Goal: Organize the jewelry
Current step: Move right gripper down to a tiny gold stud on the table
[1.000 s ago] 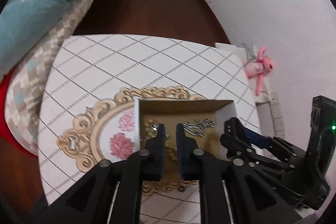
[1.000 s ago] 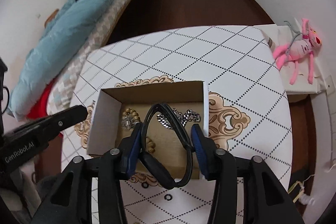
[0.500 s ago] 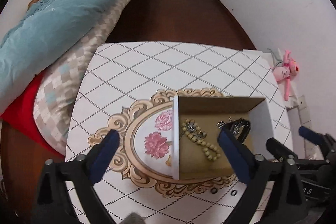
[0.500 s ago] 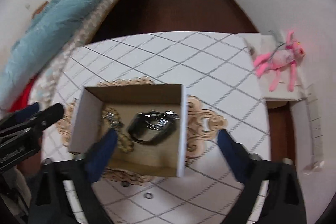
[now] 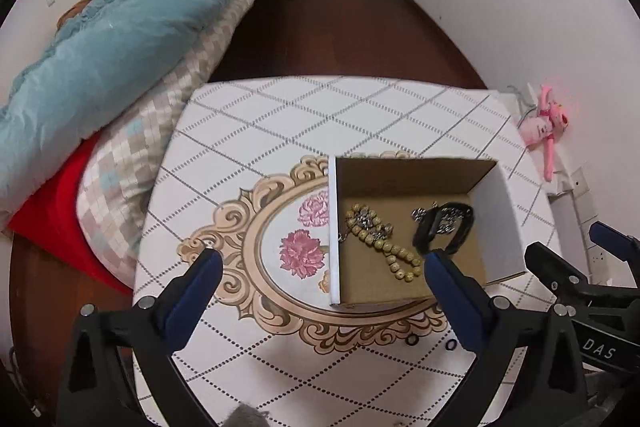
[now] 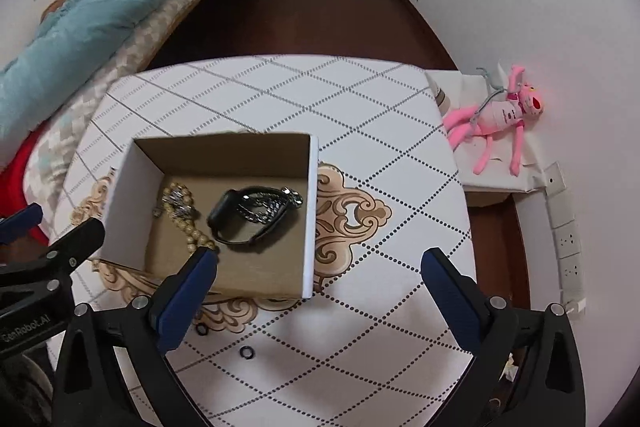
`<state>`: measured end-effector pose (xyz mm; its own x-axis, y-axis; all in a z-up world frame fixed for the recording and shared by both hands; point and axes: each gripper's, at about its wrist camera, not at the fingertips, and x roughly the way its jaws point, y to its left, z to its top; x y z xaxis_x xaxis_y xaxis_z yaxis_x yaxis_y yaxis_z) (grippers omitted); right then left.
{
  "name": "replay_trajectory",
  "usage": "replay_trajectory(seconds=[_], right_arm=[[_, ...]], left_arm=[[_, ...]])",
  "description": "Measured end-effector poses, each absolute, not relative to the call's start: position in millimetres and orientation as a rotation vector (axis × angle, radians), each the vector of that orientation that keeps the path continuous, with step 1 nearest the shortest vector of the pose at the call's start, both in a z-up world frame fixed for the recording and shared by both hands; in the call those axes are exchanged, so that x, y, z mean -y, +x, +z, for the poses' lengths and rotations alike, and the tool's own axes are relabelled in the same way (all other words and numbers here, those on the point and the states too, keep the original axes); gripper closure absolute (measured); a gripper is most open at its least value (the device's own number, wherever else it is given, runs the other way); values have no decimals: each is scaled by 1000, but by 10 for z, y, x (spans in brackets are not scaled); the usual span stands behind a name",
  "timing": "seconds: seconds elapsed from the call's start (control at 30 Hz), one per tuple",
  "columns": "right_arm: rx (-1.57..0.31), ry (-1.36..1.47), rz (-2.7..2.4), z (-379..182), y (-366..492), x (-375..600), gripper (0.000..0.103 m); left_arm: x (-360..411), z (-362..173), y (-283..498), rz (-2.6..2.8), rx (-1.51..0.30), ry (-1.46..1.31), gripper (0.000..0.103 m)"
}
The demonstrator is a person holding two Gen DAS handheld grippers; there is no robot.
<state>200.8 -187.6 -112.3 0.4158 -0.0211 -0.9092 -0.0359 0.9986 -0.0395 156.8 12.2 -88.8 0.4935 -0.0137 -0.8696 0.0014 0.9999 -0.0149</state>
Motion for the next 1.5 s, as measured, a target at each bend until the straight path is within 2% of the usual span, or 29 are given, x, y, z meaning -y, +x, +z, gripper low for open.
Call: replay_trajectory(seconds=[0.2,0.33,0.67,0.77,0.83,1.07,1.13,1.27,1.3,1.5], right_arm=[[-1063,-38,33,-665,1717,1854,0],[-1056,-28,45,-561,1437,1856,0],[-1263,7,82,-1462,559,1801,0],[-1276,8,107,-1633,410,1714,12],[-1295,18,132,-1748,343,1643,28],[-1307,13,199,-1946,269,1408,43],[-1319,5,212,-2021,252,1344,57],[-1293,-48,209,-2044,221,1260,74],[-1292,-45,216,-2049,217,1258,90],[-1263,66,194,-1928,278,1545,90]], left_arm=[[-167,-536,1275,9,-983,12,0],[-204,-567,1012,71,-1018,60,0],[-385,-1582,353,38,-1258,61,0],[-376,-1800,232,29,-1298,94,0],[-383,-1888,189,17,-1322,86,0],[-433,-1978,129,23,-1336,82,0],[-446,-1990,126,23,-1338,80,0],[-485,-2004,140,23,-1340,78,0],[-485,-2001,149,23,-1338,79,0],[-263,-1880,169,-23,-1290,68,1]])
